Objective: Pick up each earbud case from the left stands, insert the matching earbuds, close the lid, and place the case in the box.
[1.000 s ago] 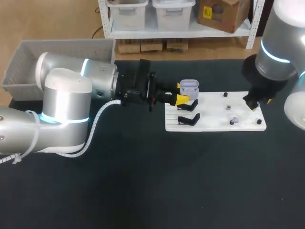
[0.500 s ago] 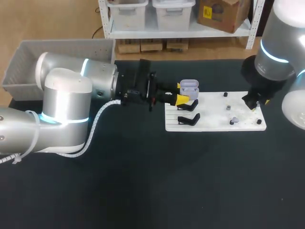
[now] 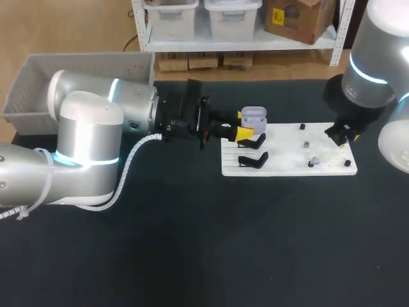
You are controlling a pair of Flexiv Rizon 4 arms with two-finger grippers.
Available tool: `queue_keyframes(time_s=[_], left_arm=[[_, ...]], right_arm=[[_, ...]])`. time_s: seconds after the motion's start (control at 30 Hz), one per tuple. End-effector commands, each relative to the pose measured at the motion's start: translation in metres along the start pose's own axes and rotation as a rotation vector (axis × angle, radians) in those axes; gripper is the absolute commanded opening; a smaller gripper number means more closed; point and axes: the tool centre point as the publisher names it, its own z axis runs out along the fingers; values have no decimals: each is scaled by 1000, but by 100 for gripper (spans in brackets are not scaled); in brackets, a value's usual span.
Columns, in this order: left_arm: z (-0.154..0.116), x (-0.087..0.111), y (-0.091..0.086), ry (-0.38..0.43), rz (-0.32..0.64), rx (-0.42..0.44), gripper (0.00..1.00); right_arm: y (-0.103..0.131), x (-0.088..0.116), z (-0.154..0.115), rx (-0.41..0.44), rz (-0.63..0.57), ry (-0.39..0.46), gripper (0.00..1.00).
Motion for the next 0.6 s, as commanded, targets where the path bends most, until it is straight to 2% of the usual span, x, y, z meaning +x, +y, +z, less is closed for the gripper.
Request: queue_keyframes(time_s=[0.03, 0.17, 0.23, 0.43, 0.6], left_arm=[[0, 0, 1, 2, 0, 1, 0], [0, 0, 1, 2, 0, 1, 0], [0, 0, 1, 2, 0, 1, 0], [0, 0, 1, 2, 0, 1, 0], [0, 0, 1, 2, 0, 1, 0]], right_arm=[[1, 1, -1, 3, 0, -1, 31], [4, 1, -1, 7, 0, 2, 29], [5, 0, -1, 10, 1, 3, 24], [3, 0, -1, 19, 6, 0, 0], [2, 1, -3, 21, 15, -1, 0]])
